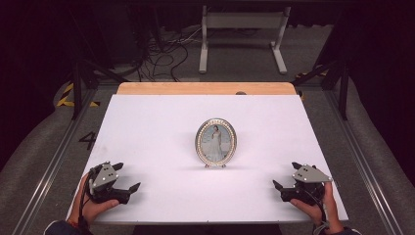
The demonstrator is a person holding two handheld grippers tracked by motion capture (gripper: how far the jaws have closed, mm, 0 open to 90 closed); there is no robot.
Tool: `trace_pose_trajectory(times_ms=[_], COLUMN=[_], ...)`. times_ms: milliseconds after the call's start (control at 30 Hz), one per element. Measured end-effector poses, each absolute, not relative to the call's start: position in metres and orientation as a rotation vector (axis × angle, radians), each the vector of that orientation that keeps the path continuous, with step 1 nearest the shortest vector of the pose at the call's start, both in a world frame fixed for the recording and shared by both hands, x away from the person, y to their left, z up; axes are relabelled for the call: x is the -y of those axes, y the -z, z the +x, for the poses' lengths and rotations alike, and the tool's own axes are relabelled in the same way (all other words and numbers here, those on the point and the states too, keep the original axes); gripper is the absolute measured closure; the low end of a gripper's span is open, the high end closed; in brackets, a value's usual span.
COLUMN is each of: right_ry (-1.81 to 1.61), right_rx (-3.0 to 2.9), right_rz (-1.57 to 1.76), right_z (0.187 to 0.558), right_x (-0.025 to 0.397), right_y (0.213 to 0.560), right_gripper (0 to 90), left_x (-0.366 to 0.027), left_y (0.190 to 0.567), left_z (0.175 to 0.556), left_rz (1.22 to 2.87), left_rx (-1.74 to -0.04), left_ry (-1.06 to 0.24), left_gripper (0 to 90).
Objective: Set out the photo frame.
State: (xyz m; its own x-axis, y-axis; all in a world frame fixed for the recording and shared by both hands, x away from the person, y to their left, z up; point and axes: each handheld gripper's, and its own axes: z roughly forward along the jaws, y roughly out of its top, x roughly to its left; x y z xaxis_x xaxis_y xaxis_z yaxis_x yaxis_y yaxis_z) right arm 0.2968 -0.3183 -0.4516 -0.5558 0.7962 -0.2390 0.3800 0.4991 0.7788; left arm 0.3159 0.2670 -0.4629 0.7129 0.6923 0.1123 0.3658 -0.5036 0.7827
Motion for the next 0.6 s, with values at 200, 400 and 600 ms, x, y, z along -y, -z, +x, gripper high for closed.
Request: trace_pose_trajectory(times_ms=[200,400,600], right_ry=[-0.917,-0.926,-0.925], right_rx=[-2.146,-2.154,-2.155], right_rz=[0.968,0.96,0.966], right_z=[0.2962,0.296,0.2965], right_x=[0.3185,0.3183,0.3187], right_y=[0.4512,0.4514,0.4521], right_gripper=[10.2,9.9,9.9], left_x=[-0.266,-0.2648,-0.265], left_y=[0.4632,0.4638,0.4643], left_z=[0.3161,0.3166,0.3183], left_rz=[2.146,2.144,2.136], left_rx=[-0.806,-0.81,-0.821], left_ry=[-0.537,-0.531,-0.525], left_gripper=[9.7,9.6,9.6])
